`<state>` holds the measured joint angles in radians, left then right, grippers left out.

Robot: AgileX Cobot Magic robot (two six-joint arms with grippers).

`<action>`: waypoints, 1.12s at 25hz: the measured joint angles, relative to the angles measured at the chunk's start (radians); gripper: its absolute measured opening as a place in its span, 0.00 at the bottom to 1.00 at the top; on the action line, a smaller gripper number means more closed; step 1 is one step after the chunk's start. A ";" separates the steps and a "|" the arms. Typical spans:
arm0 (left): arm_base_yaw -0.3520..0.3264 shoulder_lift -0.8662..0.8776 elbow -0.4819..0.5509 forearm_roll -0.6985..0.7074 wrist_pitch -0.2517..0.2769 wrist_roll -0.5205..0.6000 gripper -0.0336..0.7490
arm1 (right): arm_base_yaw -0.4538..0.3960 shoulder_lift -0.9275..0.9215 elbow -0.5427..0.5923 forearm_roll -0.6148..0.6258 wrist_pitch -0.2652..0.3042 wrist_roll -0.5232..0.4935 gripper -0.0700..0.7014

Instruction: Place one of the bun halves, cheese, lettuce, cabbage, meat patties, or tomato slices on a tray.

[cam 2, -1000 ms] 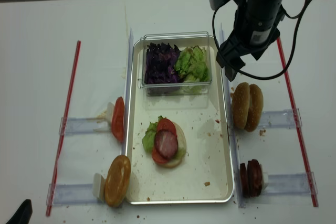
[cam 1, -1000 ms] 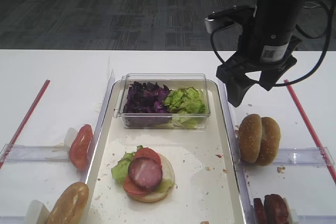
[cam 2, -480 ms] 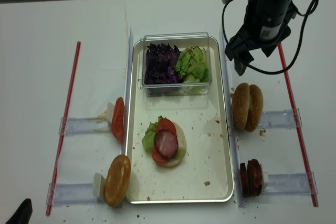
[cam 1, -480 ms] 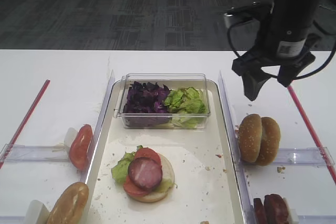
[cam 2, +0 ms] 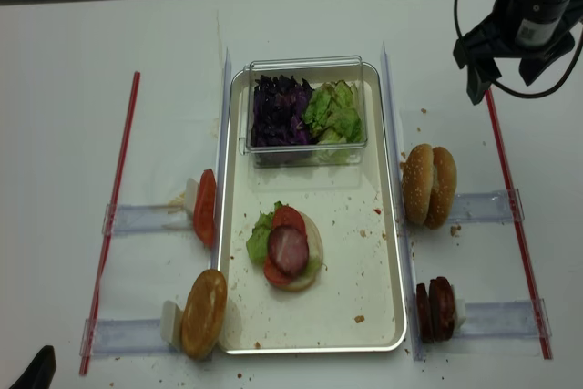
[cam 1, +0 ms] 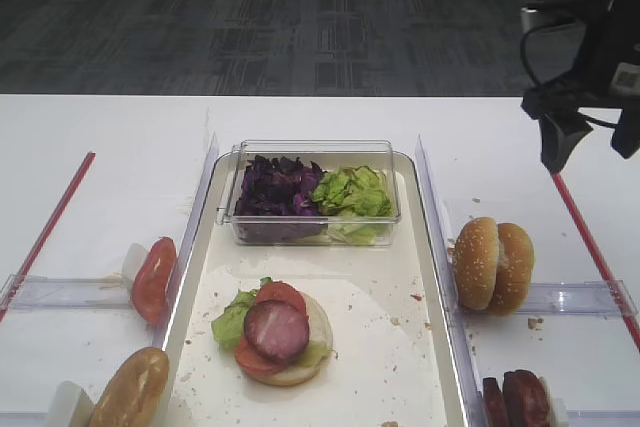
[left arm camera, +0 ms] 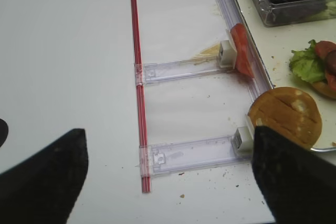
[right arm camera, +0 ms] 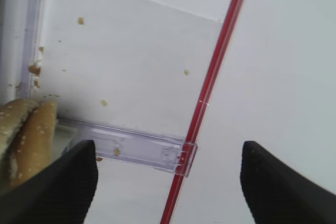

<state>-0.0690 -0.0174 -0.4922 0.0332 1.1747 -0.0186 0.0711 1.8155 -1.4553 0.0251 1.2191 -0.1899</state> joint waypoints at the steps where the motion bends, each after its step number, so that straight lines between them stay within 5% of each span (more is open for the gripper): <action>1: 0.000 0.000 0.000 0.000 0.000 0.000 0.83 | -0.019 0.000 0.000 0.000 0.000 0.000 0.86; 8: 0.000 0.000 0.000 0.000 0.000 0.000 0.83 | -0.100 0.000 0.000 -0.003 0.000 0.000 0.86; 28: 0.000 0.000 0.000 0.000 0.000 0.000 0.83 | -0.102 -0.014 0.000 0.029 0.000 0.003 0.86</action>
<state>-0.0690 -0.0174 -0.4922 0.0332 1.1747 -0.0186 -0.0306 1.8014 -1.4553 0.0541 1.2192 -0.1866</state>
